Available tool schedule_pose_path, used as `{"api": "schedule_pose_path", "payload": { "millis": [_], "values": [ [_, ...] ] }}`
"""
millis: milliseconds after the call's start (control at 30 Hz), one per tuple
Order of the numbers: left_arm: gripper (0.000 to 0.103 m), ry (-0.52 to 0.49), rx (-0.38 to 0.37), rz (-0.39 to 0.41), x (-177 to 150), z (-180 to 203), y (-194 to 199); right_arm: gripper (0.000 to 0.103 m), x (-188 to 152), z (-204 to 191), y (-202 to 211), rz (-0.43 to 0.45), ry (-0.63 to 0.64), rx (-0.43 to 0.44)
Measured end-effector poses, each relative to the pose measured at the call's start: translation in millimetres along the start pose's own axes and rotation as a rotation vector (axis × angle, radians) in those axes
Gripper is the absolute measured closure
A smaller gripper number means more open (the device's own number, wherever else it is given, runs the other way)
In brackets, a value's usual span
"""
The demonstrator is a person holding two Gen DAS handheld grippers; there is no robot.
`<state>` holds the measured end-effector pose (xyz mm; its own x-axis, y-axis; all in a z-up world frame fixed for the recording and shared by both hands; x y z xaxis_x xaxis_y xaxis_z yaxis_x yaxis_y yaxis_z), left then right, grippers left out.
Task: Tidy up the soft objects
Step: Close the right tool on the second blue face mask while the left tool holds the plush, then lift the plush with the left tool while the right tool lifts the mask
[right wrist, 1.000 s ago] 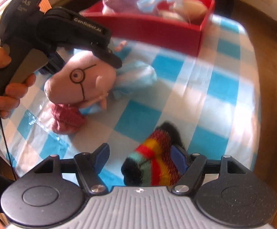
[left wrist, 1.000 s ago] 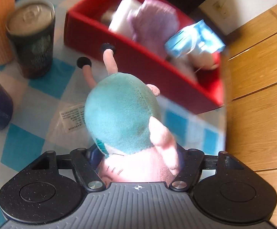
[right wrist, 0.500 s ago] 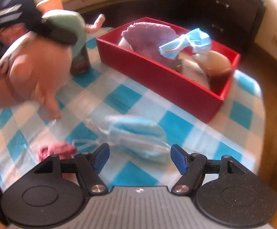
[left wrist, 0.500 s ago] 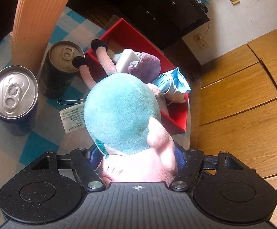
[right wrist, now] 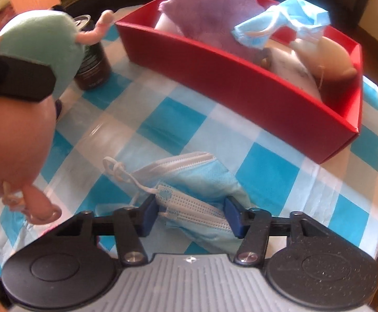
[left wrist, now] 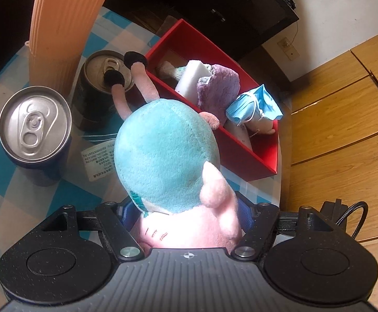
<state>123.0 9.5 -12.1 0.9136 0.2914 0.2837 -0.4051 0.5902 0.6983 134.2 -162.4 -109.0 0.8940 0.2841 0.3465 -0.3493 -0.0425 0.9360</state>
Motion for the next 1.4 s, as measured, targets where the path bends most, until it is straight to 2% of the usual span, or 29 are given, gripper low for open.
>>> {"api": "schedule_pose_path", "payload": {
  "millis": [67, 267, 433, 533, 633, 767, 800, 833, 900, 933, 967, 1000, 1033, 1067, 1100, 1133, 1167, 1300, 1400],
  "values": [
    [0.032, -0.003, 0.003, 0.002, -1, 1, 1, 0.089, 1, 0, 3, -0.002, -0.012, 0.017],
    [0.033, 0.0, 0.013, 0.007, 0, 1, 1, 0.102, -3, 12, 14, 0.009, -0.091, 0.061],
    [0.035, -0.027, -0.008, 0.007, 1, 9, 1, 0.103, -1, 26, 32, 0.051, -0.139, 0.076],
    [0.03, -0.087, 0.052, -0.021, -3, 13, -8, 0.103, -5, 30, 30, 0.046, -0.133, 0.039],
    [0.028, -0.146, 0.151, -0.061, -6, 15, -33, 0.103, -8, 31, 23, 0.024, -0.113, 0.009],
    [0.017, -0.167, 0.193, -0.134, -5, 17, -78, 0.103, -10, 32, 14, 0.01, -0.112, -0.018],
    [0.018, -0.163, 0.185, -0.158, -8, 20, -88, 0.101, -10, 31, 14, 0.008, -0.105, -0.011],
    [0.018, -0.176, 0.189, -0.177, -11, 23, -97, 0.093, -10, 32, 14, 0.008, -0.097, -0.012],
    [0.016, -0.239, 0.221, -0.199, -15, 30, -116, 0.073, -12, 35, 11, 0.006, -0.081, -0.034],
    [0.015, -0.268, 0.254, -0.214, -19, 31, -125, 0.055, -14, 36, 9, 0.005, -0.071, -0.046],
    [0.013, -0.291, 0.29, -0.235, -23, 30, -136, 0.044, -17, 38, 5, 0.001, -0.057, -0.061],
    [0.01, -0.333, 0.31, -0.224, -27, 32, -140, 0.043, -19, 38, 3, 0.003, -0.04, -0.085],
    [0.014, -0.368, 0.351, -0.23, -31, 35, -144, 0.045, -22, 38, 2, 0.012, -0.024, -0.111],
    [0.027, -0.413, 0.381, -0.224, -34, 39, -144, 0.052, -24, 38, 3, 0.022, -0.021, -0.125],
    [0.028, -0.443, 0.377, -0.218, -36, 43, -142, 0.059, -25, 41, 5, 0.025, -0.028, -0.137],
    [0.03, -0.437, 0.358, -0.222, -38, 43, -140, 0.077, -25, 44, 8, 0.027, -0.038, -0.139],
    [0.031, -0.425, 0.346, -0.22, -39, 42, -137, 0.099, -26, 50, 11, 0.026, -0.053, -0.156],
    [0.033, -0.458, 0.374, -0.19, -41, 42, -119, 0.103, -32, 68, 16, 0.01, -0.156, -0.081],
    [0.032, -0.427, 0.309, -0.161, -35, 53, -101, 0.103, -32, 73, 18, 0.014, -0.196, -0.056]
  ]
}}
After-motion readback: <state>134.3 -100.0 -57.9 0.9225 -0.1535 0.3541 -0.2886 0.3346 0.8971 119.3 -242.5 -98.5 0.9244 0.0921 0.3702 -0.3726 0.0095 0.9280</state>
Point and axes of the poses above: each gripper's, at about its wrist camera, not at the fingertips, and y roughly against the way its jaws point, z to its right, x to its top, the point moved 5 cm from there along -y, roughly the way its jaws point, and after that the axes turned 8 degrees about -x, right-handed, at the moved point
